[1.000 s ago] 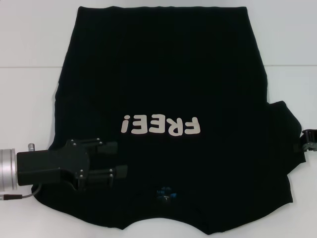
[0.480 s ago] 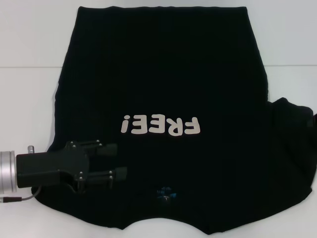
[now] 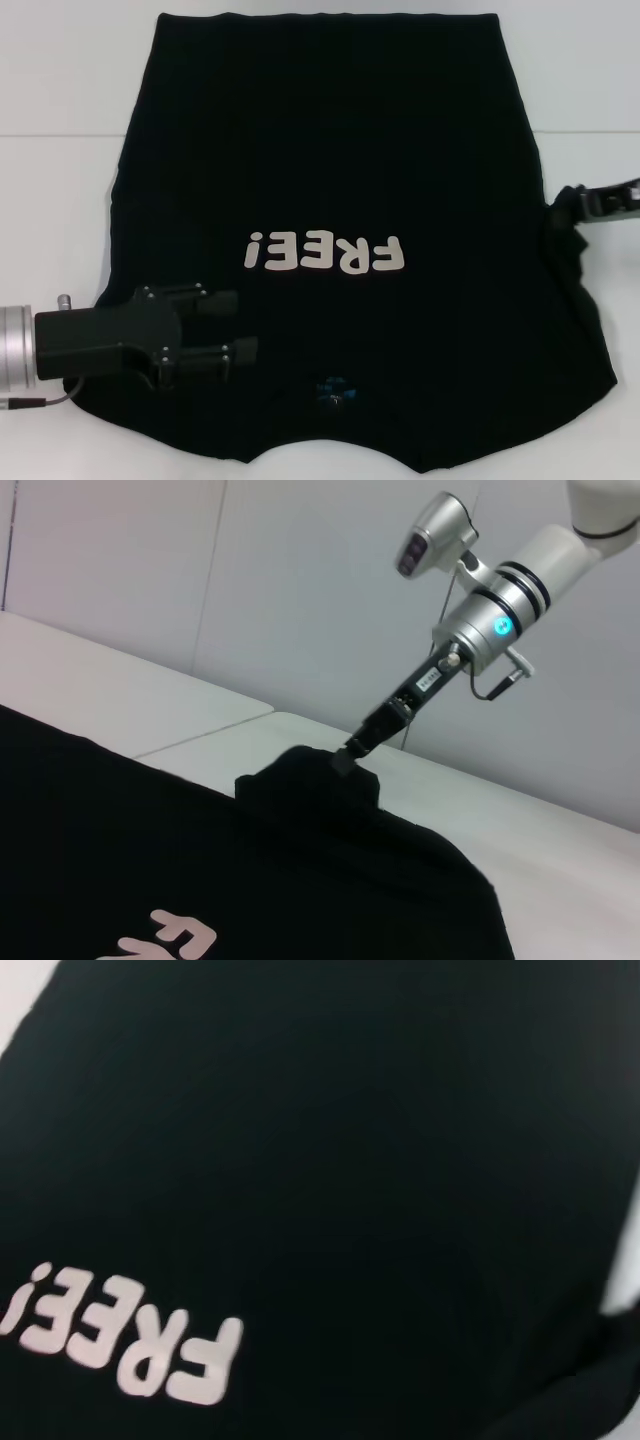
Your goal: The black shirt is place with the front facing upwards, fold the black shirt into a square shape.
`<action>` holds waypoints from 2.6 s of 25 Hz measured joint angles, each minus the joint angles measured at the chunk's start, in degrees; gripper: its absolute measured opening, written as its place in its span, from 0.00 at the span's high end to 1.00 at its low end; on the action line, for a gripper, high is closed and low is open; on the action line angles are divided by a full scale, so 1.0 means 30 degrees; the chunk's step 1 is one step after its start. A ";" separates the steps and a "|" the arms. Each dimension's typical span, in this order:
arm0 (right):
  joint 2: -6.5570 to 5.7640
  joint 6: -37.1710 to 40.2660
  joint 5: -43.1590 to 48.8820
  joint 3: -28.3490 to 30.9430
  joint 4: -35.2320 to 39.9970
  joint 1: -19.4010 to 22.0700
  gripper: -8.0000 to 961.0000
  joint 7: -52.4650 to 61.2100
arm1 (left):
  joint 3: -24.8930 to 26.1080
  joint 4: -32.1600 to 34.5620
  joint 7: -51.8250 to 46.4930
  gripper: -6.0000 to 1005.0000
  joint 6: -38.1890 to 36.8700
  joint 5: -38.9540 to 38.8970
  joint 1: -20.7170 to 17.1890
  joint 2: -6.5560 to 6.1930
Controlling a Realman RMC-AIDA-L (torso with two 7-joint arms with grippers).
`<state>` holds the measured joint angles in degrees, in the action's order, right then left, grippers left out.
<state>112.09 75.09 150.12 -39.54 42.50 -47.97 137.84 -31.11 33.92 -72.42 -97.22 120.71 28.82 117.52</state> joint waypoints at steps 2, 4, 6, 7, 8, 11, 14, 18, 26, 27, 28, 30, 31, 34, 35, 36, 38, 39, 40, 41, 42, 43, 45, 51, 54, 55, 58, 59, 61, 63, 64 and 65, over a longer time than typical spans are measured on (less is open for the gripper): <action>0.0234 -0.0135 0.0027 -0.0739 -0.0004 -0.0389 0.96 -0.0030 | 0.0000 -0.0001 0.0000 0.29 0.0002 0.0025 -0.0001 0.0021; 0.0504 -0.0310 0.0065 -0.1578 -0.0017 -0.0740 0.95 -0.0032 | 0.0001 0.0000 0.0000 0.29 0.0006 0.0023 -0.0013 0.0027; 0.0714 -0.0435 0.0063 -0.2029 -0.0030 -0.0917 0.93 -0.0019 | 0.0001 0.0000 0.0001 0.29 0.0006 0.0019 -0.0039 0.0034; 0.0837 -0.0459 0.0045 -0.2171 -0.0039 -0.0986 0.93 -0.0022 | 0.0001 0.0000 0.0000 0.29 0.0007 0.0019 -0.0051 0.0048; 0.0928 -0.0461 0.0012 -0.2205 -0.0040 -0.1032 0.92 -0.0054 | 0.0001 0.0000 0.0001 0.29 0.0007 0.0018 -0.0066 0.0060; 0.1143 -0.0433 -0.0156 -0.2165 -0.0044 -0.1059 0.90 -0.0244 | 0.0001 0.0001 0.0001 0.29 0.0007 0.0020 -0.0085 0.0081; 0.1201 -0.0406 -0.1462 -0.2060 -0.0065 -0.0639 0.88 -0.0830 | 0.0066 -0.0006 -0.0014 0.29 -0.0007 -0.0024 -0.0131 0.0082; 0.0929 -0.0183 -0.5314 -0.1857 -0.0309 0.0746 0.86 -0.2707 | 0.0540 -0.0050 -0.1215 0.29 -0.0049 -0.0074 -0.0179 0.0069; 0.0720 0.1703 -1.1415 -0.0687 -0.1959 0.4074 0.49 -1.2382 | 0.2029 -0.0087 -0.8555 0.30 -0.0304 0.0022 -0.0082 -0.0820; 0.0934 0.1875 -1.1852 -0.0672 -0.2004 0.4500 0.44 -1.3875 | 0.2042 -0.0153 -1.0174 0.30 -0.0145 0.0073 -0.0076 -0.1103; 0.1164 0.1953 -1.2171 -0.0662 -0.2019 0.4875 0.40 -1.5264 | 0.2065 -0.0227 -1.1368 0.30 -0.0066 0.0089 -0.0082 -0.1356; 0.1794 0.2040 -1.2747 -0.0654 -0.2015 0.5600 0.24 -1.8168 | 0.2125 -0.0238 -1.3551 0.30 -0.0068 0.0164 -0.0158 -0.1777; 0.2081 0.2048 -1.2889 -0.0652 -0.2014 0.5849 0.12 -1.9314 | 0.2153 -0.0063 -1.4572 0.30 -0.0084 0.0355 -0.0226 -0.1964; 0.2640 0.1988 -1.3035 -0.0763 -0.2653 0.6281 0.13 -2.2398 | 0.2196 0.0633 -1.7301 0.30 -0.0033 0.1590 -0.0336 -0.2306; 0.2631 0.1936 -1.3034 -0.0806 -0.3256 0.6242 0.13 -2.3237 | 0.2209 0.0970 -1.8299 0.30 0.0038 0.2411 -0.0357 -0.2425; 0.2611 0.1904 -1.3036 -0.0823 -0.3777 0.6172 0.13 -2.3828 | 0.2207 0.1241 -1.9098 0.30 0.0099 0.3317 -0.0343 -0.2533; 0.2585 0.1836 -1.3021 -0.0823 -0.4575 0.6054 0.13 -2.4863 | 0.2211 0.1788 -2.0183 0.30 0.0146 0.4874 -0.0262 -0.2690; 0.2591 0.1811 -1.3022 -0.0816 -0.4794 0.6030 0.13 -2.5272 | 0.2215 0.2142 -2.0641 0.30 0.0130 0.5603 -0.0189 -0.2736; 0.2596 0.1781 -1.3032 -0.0794 -0.4932 0.6027 0.13 -2.5545 | 0.2217 0.2480 -2.1165 0.30 0.0083 0.6373 -0.0094 -0.2776; 0.2602 0.1779 -1.3035 -0.0790 -0.5026 0.6027 0.13 -2.5707 | 0.2219 0.2705 -2.1542 0.30 0.0050 0.6857 -0.0007 -0.2824; 0.2602 0.1776 -1.3035 -0.0787 -0.5084 0.6021 0.13 -2.5835 | 0.2231 0.2822 -2.1793 0.30 0.0038 0.7172 0.0074 -0.2876; 0.2603 0.1776 -1.3009 -0.0805 -0.5088 0.6014 0.13 -2.5843 | 0.2248 0.2919 -2.2088 0.30 0.0045 0.7501 0.0204 -0.2963; 0.2607 0.1776 -1.2988 -0.0822 -0.5090 0.6005 0.13 -2.5825 | 0.2272 0.2942 -2.2462 0.30 0.0221 0.7862 0.0350 -0.3062; 0.2582 0.1776 -1.2985 -0.0823 -0.5177 0.6061 0.13 -2.5763 | 0.1896 0.2360 -2.2880 0.30 0.1915 0.9322 0.0868 -0.3008; 0.2582 0.1779 -1.2959 -0.0795 -0.5250 0.6043 0.13 -2.5748 | 0.1594 0.1791 -2.2866 0.29 0.2685 0.9618 0.1102 -0.2962; 0.2584 0.1780 -1.2955 -0.0790 -0.5257 0.6038 0.13 -2.5744 | 0.1566 0.1598 -2.2864 0.29 0.2802 0.9647 0.1176 -0.2984; 0.2582 0.1784 -1.2954 -0.0823 -0.5261 0.6021 0.13 -2.5720 | 0.1440 0.1306 -2.2859 0.29 0.3128 0.9761 0.1329 -0.3037; 0.2573 0.1796 -1.2954 -0.0831 -0.5261 0.6006 0.13 -2.5715 | 0.1391 0.1289 -2.2869 0.29 0.3243 0.9804 0.1342 -0.3048; 0.2559 0.1848 -1.2954 -0.0832 -0.5261 0.5988 0.13 -2.5712 | 0.1355 0.1288 -2.2901 0.29 0.3309 0.9824 0.1347 -0.3069; 0.2559 0.1881 -1.2953 -0.0831 -0.5261 0.5984 0.13 -2.5712 | 0.1352 0.1288 -2.2898 0.30 0.3274 0.9844 0.1348 -0.3078; 0.2560 0.1885 -1.2953 -0.0833 -0.5261 0.5984 0.13 -2.5711 | 0.1349 0.1288 -2.2867 0.30 0.3259 0.9887 0.1351 -0.3079; 0.2559 0.1893 -1.2954 -0.0833 -0.5261 0.5981 0.13 -2.5712 | 0.1346 0.1288 -2.2840 0.30 0.3277 0.9955 0.1359 -0.3078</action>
<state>119.76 80.77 111.26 -42.04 26.72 -30.03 60.70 -27.08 37.79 -140.94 -87.39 150.57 32.90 108.29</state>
